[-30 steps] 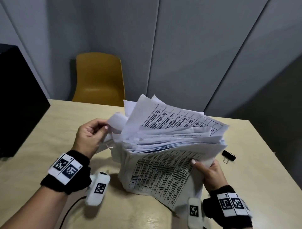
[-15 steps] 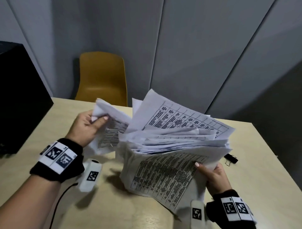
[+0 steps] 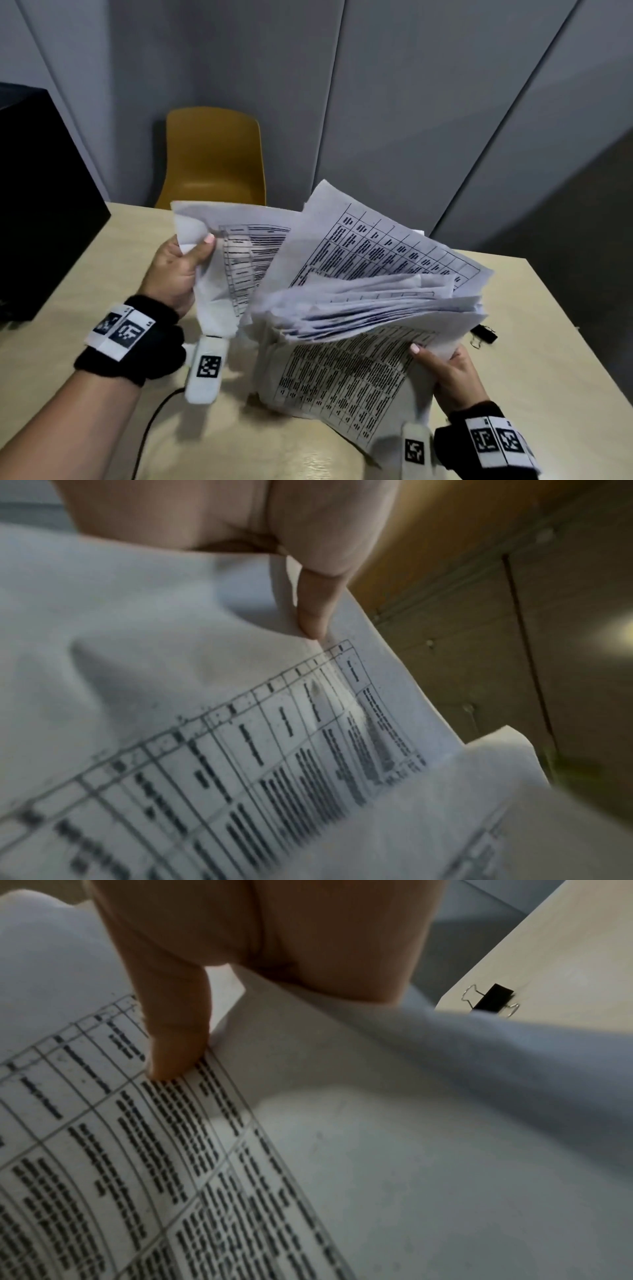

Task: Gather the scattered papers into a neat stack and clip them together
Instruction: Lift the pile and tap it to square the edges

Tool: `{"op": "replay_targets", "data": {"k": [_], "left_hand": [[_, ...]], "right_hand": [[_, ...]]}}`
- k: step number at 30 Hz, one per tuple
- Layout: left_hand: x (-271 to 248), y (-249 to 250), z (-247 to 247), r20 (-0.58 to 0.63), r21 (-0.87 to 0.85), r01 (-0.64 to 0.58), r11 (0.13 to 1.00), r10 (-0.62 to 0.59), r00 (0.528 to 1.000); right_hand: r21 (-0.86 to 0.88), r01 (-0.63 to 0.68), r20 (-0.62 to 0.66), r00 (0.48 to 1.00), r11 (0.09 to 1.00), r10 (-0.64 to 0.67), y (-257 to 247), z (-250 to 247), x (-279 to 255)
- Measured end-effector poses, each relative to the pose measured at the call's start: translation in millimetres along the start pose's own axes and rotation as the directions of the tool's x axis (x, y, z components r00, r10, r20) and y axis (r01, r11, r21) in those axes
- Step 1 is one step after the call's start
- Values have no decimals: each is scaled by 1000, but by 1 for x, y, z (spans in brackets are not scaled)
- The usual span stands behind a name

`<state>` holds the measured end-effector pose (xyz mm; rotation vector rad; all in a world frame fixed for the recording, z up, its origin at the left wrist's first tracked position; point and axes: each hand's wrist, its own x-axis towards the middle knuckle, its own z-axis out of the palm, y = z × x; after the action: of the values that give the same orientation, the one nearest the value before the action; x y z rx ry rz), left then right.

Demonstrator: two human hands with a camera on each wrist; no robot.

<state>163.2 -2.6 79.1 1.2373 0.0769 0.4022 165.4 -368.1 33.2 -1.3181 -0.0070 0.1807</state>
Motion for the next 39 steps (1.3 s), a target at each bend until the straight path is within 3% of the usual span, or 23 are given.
{"op": "replay_targets", "data": {"k": [2, 4, 7, 10, 13, 17, 21, 25, 27, 30, 33, 36, 39], "left_hand": [[4, 21, -2, 22, 269, -73, 960, 70, 997], [9, 53, -4, 133, 586, -189, 788, 137, 982], [14, 98, 2, 273, 795, -290, 532, 113, 955], [15, 115, 34, 414, 782, -398, 479, 78, 907], [19, 108, 70, 524, 781, -460, 422, -42, 851], [26, 99, 92, 607, 754, -484, 444, -187, 773], [19, 107, 115, 699, 693, -502, 518, -312, 643], [12, 96, 143, 755, 655, -628, 421, -397, 521], [8, 85, 153, 751, 653, -649, 390, -439, 493], [3, 82, 160, 728, 681, -626, 381, -451, 517], [6, 98, 148, 684, 729, -565, 387, -362, 634], [13, 112, 115, 639, 719, -480, 503, -206, 741], [10, 101, 74, 555, 698, -339, 631, -177, 813]], "right_hand": [[-5, 1, -9, 1000, 1000, -1, 0, -3, -1], [-7, -3, -12, 1000, 1000, 3, 1, -4, 0], [-7, -13, 10, 1000, 1000, 13, 0, -3, 1], [-35, -8, 42, 999, 999, 10, -4, 3, 3], [-70, -4, 58, 998, 998, 8, -5, 6, 4], [-79, -21, 70, 997, 997, 26, -6, 3, 2], [-72, 21, 113, 994, 997, -12, -6, 4, 2], [-119, 111, 192, 977, 987, -87, -10, 17, -2], [-134, 154, 220, 968, 979, -122, -9, 24, -3], [-184, 150, 94, 986, 971, -135, -1, 26, 0], [-127, 148, -44, 987, 981, -155, 7, 18, 5], [-73, 116, -134, 983, 991, -125, 8, 11, 8], [-38, 72, -128, 989, 997, -77, 4, 9, 7]]}}
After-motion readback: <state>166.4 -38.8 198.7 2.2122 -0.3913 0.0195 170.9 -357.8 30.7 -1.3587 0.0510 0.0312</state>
